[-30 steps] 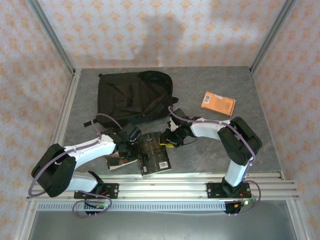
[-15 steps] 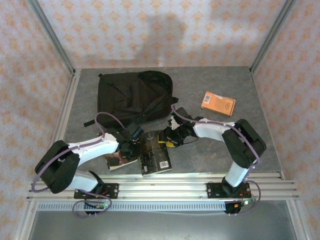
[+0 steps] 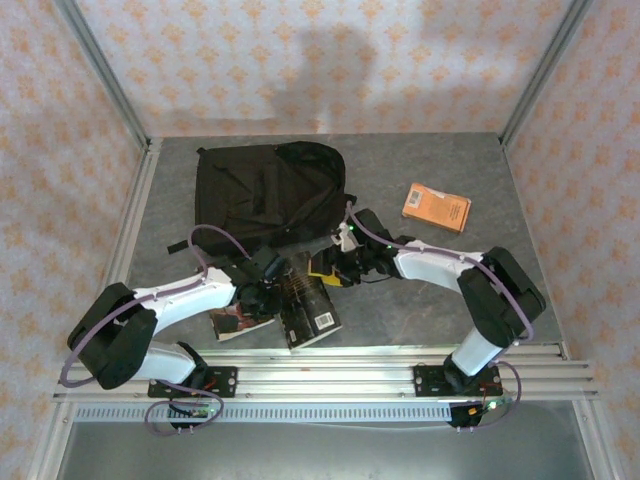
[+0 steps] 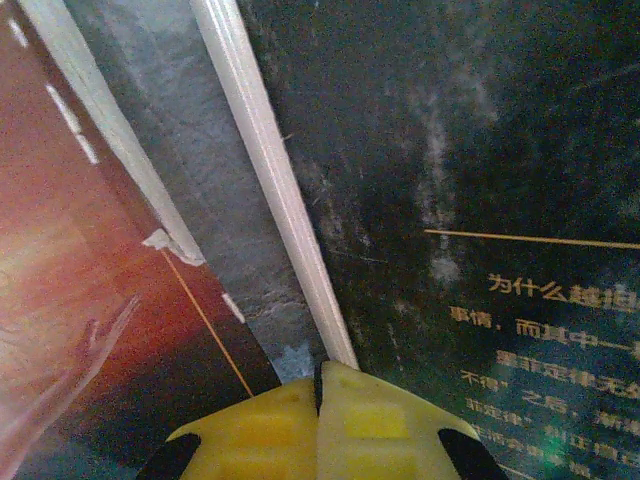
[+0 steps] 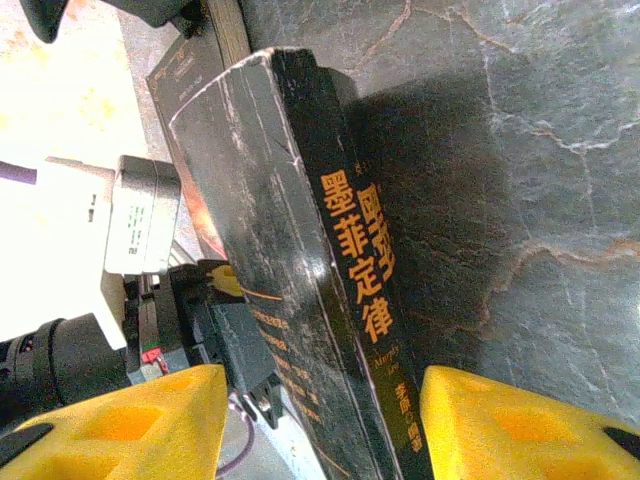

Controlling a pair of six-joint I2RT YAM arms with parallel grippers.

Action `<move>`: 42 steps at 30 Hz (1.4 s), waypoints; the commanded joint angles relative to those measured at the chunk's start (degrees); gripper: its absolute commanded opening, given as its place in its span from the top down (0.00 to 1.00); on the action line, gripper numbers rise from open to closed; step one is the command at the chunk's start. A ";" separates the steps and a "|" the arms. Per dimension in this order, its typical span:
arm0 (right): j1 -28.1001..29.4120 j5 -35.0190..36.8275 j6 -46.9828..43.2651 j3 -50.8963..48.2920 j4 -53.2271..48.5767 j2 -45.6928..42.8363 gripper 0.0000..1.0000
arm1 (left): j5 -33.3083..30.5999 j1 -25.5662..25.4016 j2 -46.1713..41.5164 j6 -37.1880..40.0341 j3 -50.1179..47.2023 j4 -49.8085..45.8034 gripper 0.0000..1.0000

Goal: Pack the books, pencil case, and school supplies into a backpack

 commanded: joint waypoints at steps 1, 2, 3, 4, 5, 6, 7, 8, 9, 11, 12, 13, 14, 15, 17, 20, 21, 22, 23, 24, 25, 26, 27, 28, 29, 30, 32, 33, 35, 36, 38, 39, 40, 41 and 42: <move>3.24 -7.25 3.73 -1.46 9.28 3.43 0.46 | -2.85 -0.49 0.82 0.94 -1.99 1.65 1.00; 3.46 -7.06 3.59 -1.39 9.29 3.91 0.46 | -2.91 -0.49 0.78 0.94 -1.99 1.72 1.00; 3.62 -6.90 3.31 -1.37 9.08 4.38 0.46 | -3.07 -0.49 0.74 0.94 -2.07 1.78 1.00; 3.70 -6.65 3.22 -1.37 8.91 4.76 0.46 | -3.18 -0.49 0.82 0.94 -2.16 1.87 1.00; 3.75 -6.43 3.23 -1.38 8.91 5.25 0.46 | -3.21 -0.49 0.82 0.90 -2.25 1.98 1.00; 3.84 -6.28 3.09 -1.43 8.85 5.65 0.46 | -3.13 -0.49 0.91 0.85 -2.33 2.07 1.00; 3.95 -6.02 2.84 -1.46 8.56 6.03 0.47 | -3.11 -0.49 0.99 0.85 -2.34 2.17 1.00; 3.97 -5.37 2.51 -1.42 7.97 6.18 0.48 | -3.20 -0.49 1.00 0.85 -2.34 2.10 1.00; 3.97 -4.13 1.79 -1.33 6.68 6.08 0.49 | -3.21 -0.49 0.95 0.85 -2.27 2.07 1.00; 3.89 -1.08 -0.72 -0.63 2.71 5.48 0.53 | -3.38 -0.49 0.58 0.85 -2.19 1.85 1.00; 3.88 1.39 -2.19 -0.12 -0.11 4.80 0.57 | -3.65 -0.49 0.21 0.85 -2.04 1.38 1.00; 3.88 4.06 -3.80 0.39 -2.82 3.88 0.64 | -3.89 -0.49 -0.31 0.85 -1.87 0.89 1.00; 3.88 6.31 -5.23 0.97 -5.49 3.14 0.70 | -4.28 -0.45 -1.01 0.94 -1.53 0.17 1.00; 3.88 9.56 -6.84 2.01 -9.29 2.27 0.78 | -4.50 -0.45 -2.06 0.90 -1.22 -0.69 1.00; 3.88 14.79 -10.09 3.68 -14.78 0.63 0.83 | -4.86 -0.40 -4.62 0.77 -0.36 -2.25 1.00; 3.88 19.51 -13.13 4.41 -17.95 -3.88 0.87 | -5.13 -0.41 -9.45 0.67 1.76 -4.88 0.86; 3.88 20.77 -14.00 4.71 -18.65 -5.71 0.90 | -5.30 -0.41 -11.09 0.89 2.80 -5.96 0.77; 3.88 21.92 -14.83 5.05 -19.15 -7.25 0.92 | -5.44 -0.40 -12.56 1.32 3.81 -6.81 0.71; 3.88 22.71 -15.66 5.29 -19.40 -8.96 0.93 | -5.48 -0.40 -14.25 2.14 5.13 -7.81 0.65; 3.88 22.72 -16.85 5.34 -18.83 -11.48 0.93 | -5.55 -0.47 -15.93 3.10 6.52 -8.69 0.55; 3.88 22.39 -17.53 5.44 -18.49 -13.10 0.94 | -5.87 -0.45 -17.24 3.78 7.95 -9.54 0.45; 3.88 22.16 -18.36 5.85 -18.28 -15.50 0.94 | -5.75 -0.41 -18.88 5.03 9.35 -10.11 0.37; 3.85 21.95 -19.15 6.45 -18.42 -17.39 0.94 | -4.70 -0.40 -20.42 6.74 10.50 -9.85 0.29; 3.85 21.49 -20.03 6.89 -18.25 -18.91 0.94 | -3.63 -0.40 -21.67 8.19 11.42 -9.30 0.25; 3.87 20.57 -21.05 7.14 -17.72 -20.60 0.96 | -2.29 -0.40 -22.91 9.49 12.48 -8.59 0.22; 3.80 19.82 -22.01 7.15 -17.17 -21.68 0.97 | -0.91 -0.41 -23.72 11.69 13.32 -7.91 0.20; 3.78 16.59 -25.52 6.99 -15.70 -24.64 0.96 | 2.33 -0.41 -25.24 14.80 14.97 -5.43 0.19; 3.80 14.52 -26.71 6.77 -14.94 -25.31 0.94 | 3.55 -0.45 -25.85 15.64 15.35 -4.33 0.19; 3.73 9.59 -29.05 5.71 -12.27 -28.83 0.92 | 6.32 -0.40 -27.11 17.39 15.88 -1.69 0.19; 3.71 7.45 -29.51 4.55 -10.27 -30.85 0.92 | 7.05 -0.42 -27.64 17.99 16.07 -0.82 0.19; 3.75 3.76 -31.54 2.32 -6.28 -34.60 0.91 | 6.78 -0.41 -28.71 19.12 16.47 0.04 0.20; 3.79 2.13 -32.39 1.13 -4.43 -36.79 0.90 | 6.64 -0.41 -29.45 20.05 16.61 0.42 0.20; 3.87 0.57 -33.54 0.21 -3.32 -38.52 0.90 | 6.78 -0.40 -30.25 21.00 16.47 0.99 0.20; 3.95 -0.80 -35.35 -0.43 -2.86 -40.69 0.89 | 7.58 -0.40 -31.55 22.25 16.01 2.05 0.20; 4.06 -1.18 -37.25 -0.55 -3.65 -42.41 0.89 | 9.30 -0.40 -33.24 24.13 14.90 3.81 0.21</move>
